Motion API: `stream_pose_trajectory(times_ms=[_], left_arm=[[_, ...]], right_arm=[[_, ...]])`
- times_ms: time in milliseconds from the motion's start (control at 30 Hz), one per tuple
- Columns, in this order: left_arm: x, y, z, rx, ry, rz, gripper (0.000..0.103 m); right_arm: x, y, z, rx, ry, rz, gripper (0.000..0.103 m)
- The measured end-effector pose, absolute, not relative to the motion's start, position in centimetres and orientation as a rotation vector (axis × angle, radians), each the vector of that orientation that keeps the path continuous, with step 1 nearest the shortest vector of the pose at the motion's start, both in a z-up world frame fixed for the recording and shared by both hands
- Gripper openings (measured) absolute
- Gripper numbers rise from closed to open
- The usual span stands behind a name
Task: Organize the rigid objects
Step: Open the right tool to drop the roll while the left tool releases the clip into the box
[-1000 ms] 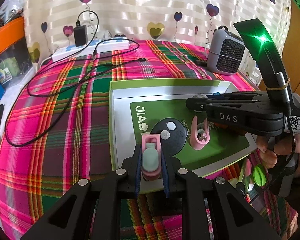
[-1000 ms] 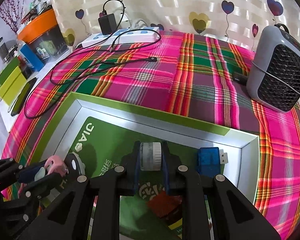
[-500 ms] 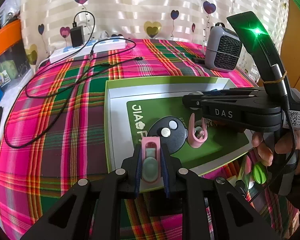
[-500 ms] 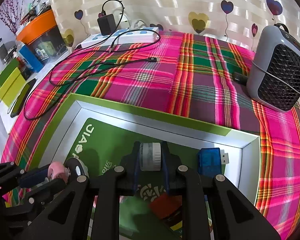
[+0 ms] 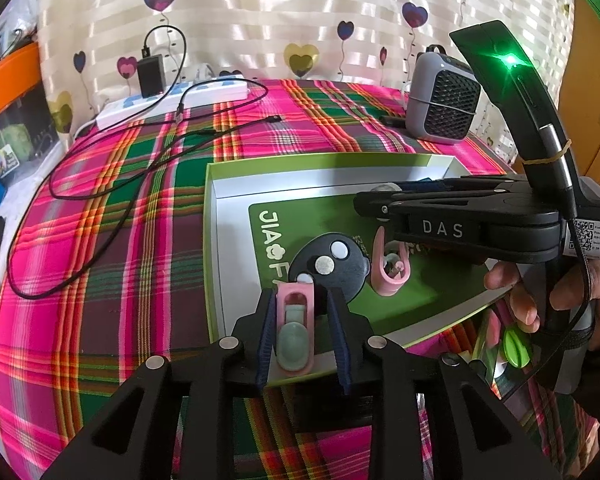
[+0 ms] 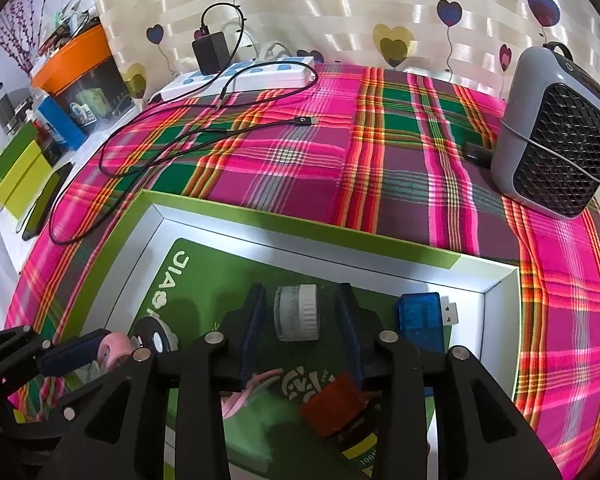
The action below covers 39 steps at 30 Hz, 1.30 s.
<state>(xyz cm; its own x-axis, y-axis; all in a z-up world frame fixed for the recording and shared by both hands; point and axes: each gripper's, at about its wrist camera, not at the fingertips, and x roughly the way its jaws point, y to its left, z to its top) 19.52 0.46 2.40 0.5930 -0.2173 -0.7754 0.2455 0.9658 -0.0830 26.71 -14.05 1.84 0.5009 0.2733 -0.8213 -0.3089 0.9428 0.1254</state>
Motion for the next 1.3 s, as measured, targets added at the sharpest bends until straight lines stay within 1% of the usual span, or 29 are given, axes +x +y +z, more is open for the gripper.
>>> stream_pose_trajectory(times_ms=[133, 333, 900, 1300], left_arm=[[19.5, 0.5, 2.4, 0.034, 0.897, -0.270, 0.027], [19.3, 0.4, 2.6, 0.024, 0.896, -0.277, 0.031], [18.2, 0.7, 3.3, 0.021, 0.879, -0.279, 0.031], [16.2, 1.1, 4.6, 0.029, 0.838, -0.257, 0.031]], right_arm=[[26.6, -14.1, 1.9, -0.035, 0.983, 0.351, 0.044], [26.3, -13.9, 2.1, -0.036, 0.976, 0.358, 0.044], [25.3, -13.8, 3.2, -0.038, 0.954, 0.355, 0.044], [22.6, -14.3, 4.3, -0.023, 0.906, 0.347, 0.044]])
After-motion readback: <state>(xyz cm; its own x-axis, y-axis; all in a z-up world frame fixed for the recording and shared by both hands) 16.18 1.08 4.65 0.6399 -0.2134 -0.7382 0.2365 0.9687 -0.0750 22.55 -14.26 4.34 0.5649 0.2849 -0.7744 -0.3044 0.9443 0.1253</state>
